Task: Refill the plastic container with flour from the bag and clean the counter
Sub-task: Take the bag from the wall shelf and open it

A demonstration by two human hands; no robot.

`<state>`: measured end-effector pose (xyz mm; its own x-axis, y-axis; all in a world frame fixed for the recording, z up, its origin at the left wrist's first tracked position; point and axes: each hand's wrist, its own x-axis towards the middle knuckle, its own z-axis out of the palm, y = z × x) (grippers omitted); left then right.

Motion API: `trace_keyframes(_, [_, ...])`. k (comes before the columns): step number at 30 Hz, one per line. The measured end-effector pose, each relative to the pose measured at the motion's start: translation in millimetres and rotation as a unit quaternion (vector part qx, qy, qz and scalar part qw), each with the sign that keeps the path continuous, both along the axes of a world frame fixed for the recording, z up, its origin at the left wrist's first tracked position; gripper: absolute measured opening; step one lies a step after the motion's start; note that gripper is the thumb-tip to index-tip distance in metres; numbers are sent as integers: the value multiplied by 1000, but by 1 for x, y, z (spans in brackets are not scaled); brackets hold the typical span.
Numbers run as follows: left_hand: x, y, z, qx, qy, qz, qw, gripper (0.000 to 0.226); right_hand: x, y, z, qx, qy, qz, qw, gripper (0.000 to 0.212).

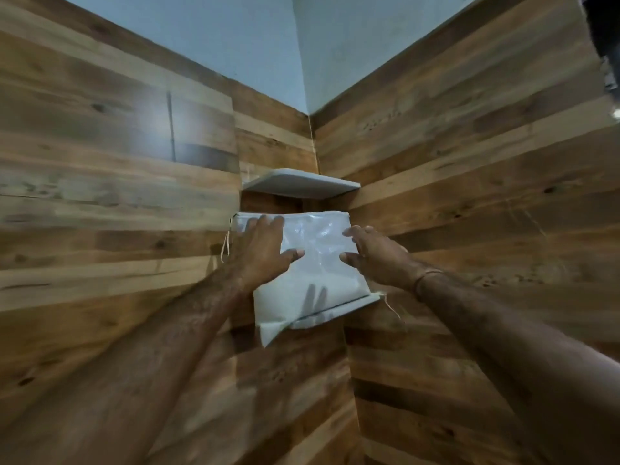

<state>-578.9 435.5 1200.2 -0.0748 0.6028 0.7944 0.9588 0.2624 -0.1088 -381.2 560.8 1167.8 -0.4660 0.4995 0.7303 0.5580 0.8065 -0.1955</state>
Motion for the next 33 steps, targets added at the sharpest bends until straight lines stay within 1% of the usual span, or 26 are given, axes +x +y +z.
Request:
trace_keyframes(3, [-32,34,26,21,108,31,993,65,-46,32,30,23,-18,-28,999,61])
trace_keyframes(5, [-52,50,39,21,144,54,988,64,-73,51,51,42,-39,-41,997,63])
trace_keyframes(8, [-78,67,48,20,142,72,987,63,-106,73,80,47,-61,-35,996,63])
trace_keyframes(11, [-96,76,50,51,144,70,986,58,-133,93,100,43,-95,-36,994,64])
trace_keyframes(13, [-100,81,51,77,149,54,984,54,-136,100,108,54,-116,-60,990,64])
trace_keyframes(17, [-89,87,54,105,169,39,979,53,-110,103,112,73,-153,-158,973,48])
trace_keyframes(19, [-80,82,54,110,175,28,978,54,-90,96,107,90,-147,-188,967,48])
trace_keyframes(21, [-82,79,54,117,172,9,978,55,-83,92,100,106,-139,-185,967,51])
trace_keyframes(23, [-86,78,55,126,176,-17,976,55,-74,85,97,134,-135,-177,966,46])
trace_keyframes(24, [-87,76,56,131,189,-29,973,55,-67,84,98,153,-138,-190,960,40])
trace_keyframes(26, [-81,67,57,137,208,-50,967,58,-45,74,101,181,-149,-245,941,34])
trace_keyframes(29, [-58,48,58,149,219,-67,962,61,-5,47,96,203,-134,-292,925,37])
trace_keyframes(33, [-24,27,52,170,224,-98,954,59,50,8,82,215,-77,-310,923,47])
